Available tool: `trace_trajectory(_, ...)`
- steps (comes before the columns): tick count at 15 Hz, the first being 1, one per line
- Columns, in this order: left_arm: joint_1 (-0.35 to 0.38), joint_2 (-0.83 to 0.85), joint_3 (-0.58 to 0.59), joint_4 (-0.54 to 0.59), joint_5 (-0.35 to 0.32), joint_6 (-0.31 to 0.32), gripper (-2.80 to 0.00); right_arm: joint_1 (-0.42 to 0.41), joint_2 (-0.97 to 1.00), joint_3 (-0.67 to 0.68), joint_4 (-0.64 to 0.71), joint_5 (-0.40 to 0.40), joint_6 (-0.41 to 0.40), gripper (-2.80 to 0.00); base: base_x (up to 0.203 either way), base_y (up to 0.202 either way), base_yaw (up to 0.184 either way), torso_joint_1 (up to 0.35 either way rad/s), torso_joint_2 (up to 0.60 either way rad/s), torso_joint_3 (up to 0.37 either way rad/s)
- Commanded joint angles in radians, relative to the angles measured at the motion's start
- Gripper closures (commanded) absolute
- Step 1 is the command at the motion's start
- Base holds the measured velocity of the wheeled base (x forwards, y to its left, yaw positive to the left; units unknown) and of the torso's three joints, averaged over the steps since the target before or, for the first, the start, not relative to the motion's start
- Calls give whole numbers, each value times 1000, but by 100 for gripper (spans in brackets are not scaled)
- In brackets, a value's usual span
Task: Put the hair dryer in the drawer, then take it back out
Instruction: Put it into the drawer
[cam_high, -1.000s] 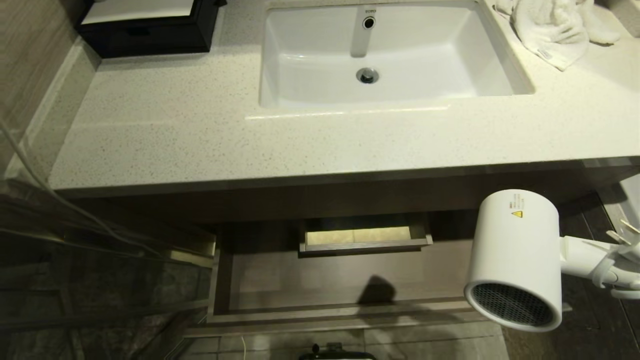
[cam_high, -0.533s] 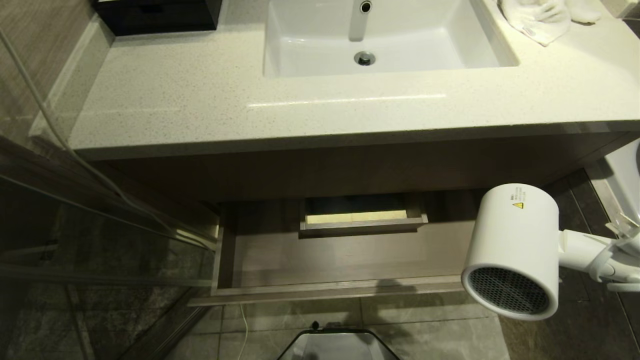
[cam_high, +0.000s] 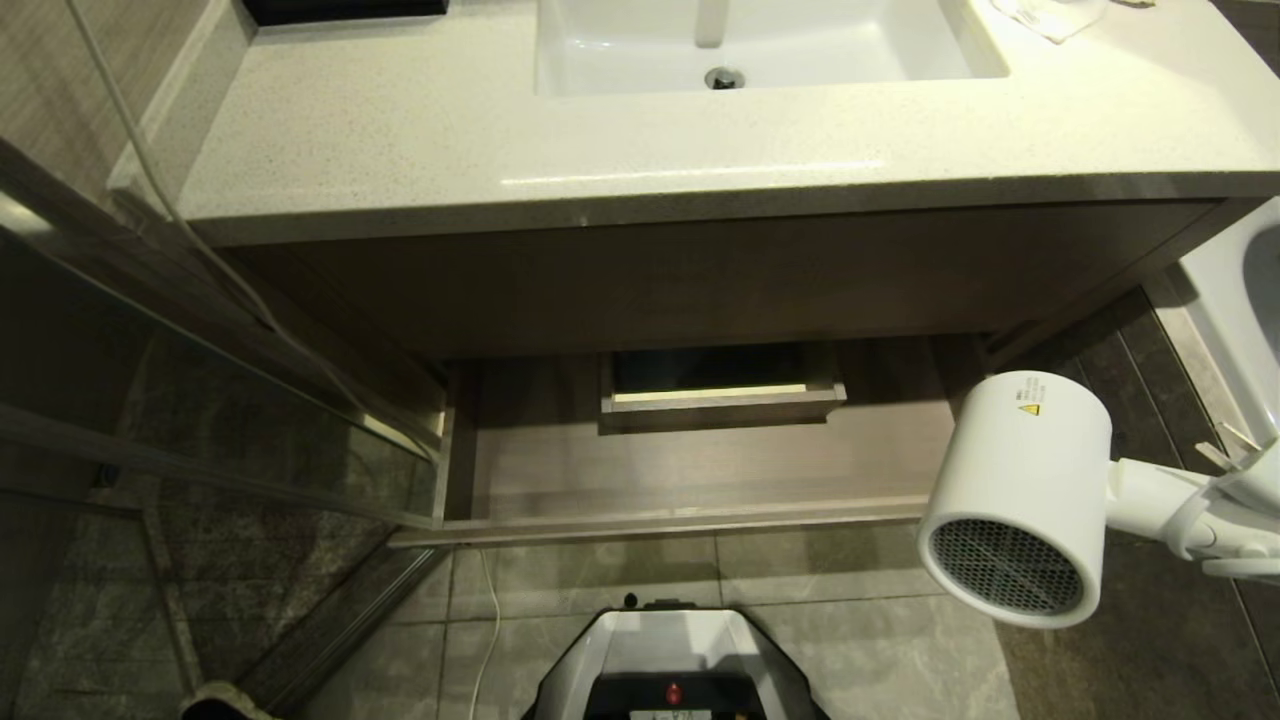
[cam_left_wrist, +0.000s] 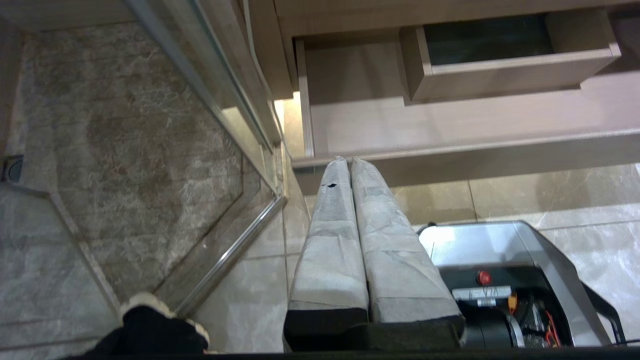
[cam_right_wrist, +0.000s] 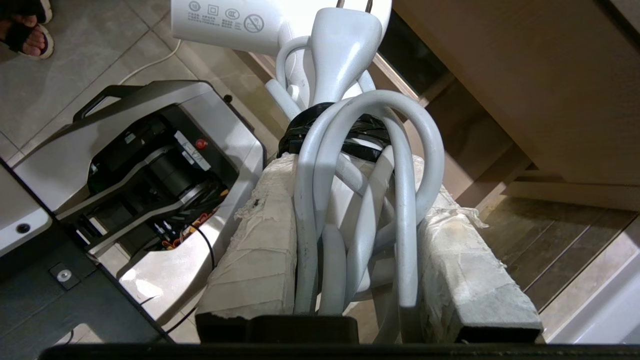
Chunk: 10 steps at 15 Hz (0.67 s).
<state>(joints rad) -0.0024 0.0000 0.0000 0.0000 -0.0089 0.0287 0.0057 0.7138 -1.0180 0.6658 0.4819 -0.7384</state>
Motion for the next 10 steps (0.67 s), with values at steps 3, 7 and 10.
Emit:
trace_trajectory(3,0,0,0,0,0,0,0,0,-4,21,-1,4,5,0,0,0,0,-249,157,-73)
trace_trajectory(7,-1,0,2,0,0,0,0,0,-14,39,-2,3,11,0,0,0,0,-201,334,111)
trace_trajectory(10,1,0,2,0,0,0,0,0,-16,54,-21,4,24,0,0,0,0,-211,358,146)
